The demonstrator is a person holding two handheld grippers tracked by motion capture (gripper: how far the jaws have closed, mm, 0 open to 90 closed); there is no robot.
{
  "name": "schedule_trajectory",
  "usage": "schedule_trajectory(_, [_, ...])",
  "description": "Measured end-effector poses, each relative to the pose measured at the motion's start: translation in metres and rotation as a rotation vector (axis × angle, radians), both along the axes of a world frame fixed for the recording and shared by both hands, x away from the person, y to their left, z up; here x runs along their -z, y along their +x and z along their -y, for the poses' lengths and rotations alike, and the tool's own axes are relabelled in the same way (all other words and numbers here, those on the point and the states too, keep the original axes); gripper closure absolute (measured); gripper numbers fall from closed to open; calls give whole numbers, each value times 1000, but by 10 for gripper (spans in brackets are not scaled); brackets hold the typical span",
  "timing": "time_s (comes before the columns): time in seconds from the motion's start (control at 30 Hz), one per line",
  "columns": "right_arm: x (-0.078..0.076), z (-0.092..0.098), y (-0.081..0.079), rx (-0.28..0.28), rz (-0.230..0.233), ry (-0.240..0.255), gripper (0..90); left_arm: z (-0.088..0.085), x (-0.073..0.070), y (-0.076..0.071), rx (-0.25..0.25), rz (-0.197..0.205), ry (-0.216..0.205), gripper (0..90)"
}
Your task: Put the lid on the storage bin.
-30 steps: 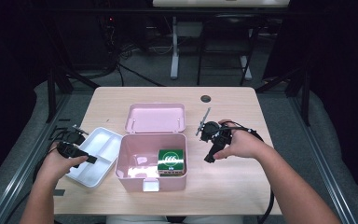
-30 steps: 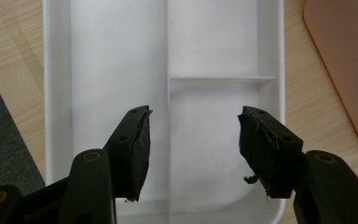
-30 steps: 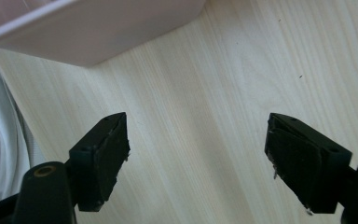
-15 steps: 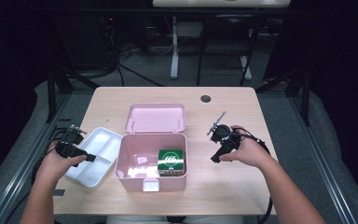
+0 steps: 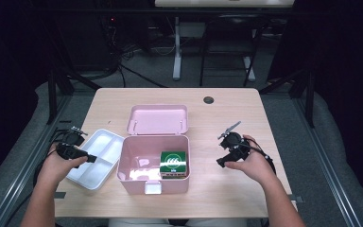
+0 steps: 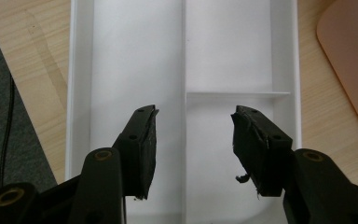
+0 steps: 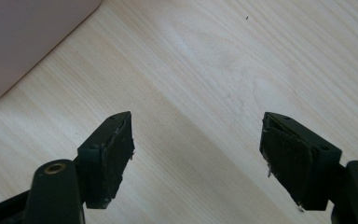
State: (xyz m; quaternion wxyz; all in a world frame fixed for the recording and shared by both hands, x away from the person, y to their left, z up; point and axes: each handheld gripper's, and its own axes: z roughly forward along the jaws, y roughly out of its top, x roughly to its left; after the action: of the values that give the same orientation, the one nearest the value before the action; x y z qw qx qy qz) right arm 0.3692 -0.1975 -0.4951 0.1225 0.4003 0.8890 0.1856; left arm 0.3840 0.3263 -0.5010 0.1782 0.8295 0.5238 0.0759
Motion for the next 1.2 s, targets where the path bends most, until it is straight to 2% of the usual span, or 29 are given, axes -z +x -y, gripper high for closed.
schedule_trajectory(0.07, [8,2,-7,20,34,-5,250,0,0,0,-2,5,-8,506])
schedule_trajectory(0.1, [8,2,-7,20,34,-5,250,0,0,0,-2,5,-8,509])
schedule_trajectory(0.17, [13,3,-11,34,68,-12,250,0,0,1,0,4,-11,509])
schedule_trajectory(0.2, [15,5,-12,46,72,-3,251,0,0,2,-3,2,-13,510])
schedule_trajectory(0.23, [17,8,-13,63,80,28,268,1,2,3,-1,1,-21,513])
schedule_trajectory(0.43, [22,14,-18,81,106,55,269,5,6,6,10,-11,-26,522])
schedule_trajectory(0.47, [22,14,-18,81,106,55,269,5,6,8,8,-18,-23,522])
schedule_trajectory(0.67, [30,18,-21,102,124,90,269,4,0,12,2,-1,-29,531])
schedule_trajectory(0.83, [32,19,-21,114,131,99,269,4,-4,15,22,4,-27,532])
schedule_trajectory(0.97, [33,21,-21,120,141,108,269,5,-4,17,49,-7,-19,554])
schedule_trajectory(1.0, [33,22,-22,124,148,115,269,4,-4,18,64,-17,4,566])
schedule_trajectory(1.07, [34,22,-22,126,151,121,269,4,-4,18,65,-25,3,608])
schedule_trajectory(1.1, [34,22,-22,123,154,126,270,3,-5,19,58,-54,-12,611])
schedule_trajectory(1.2, [36,22,-21,120,158,124,269,3,-9,19,56,-50,-10,618])
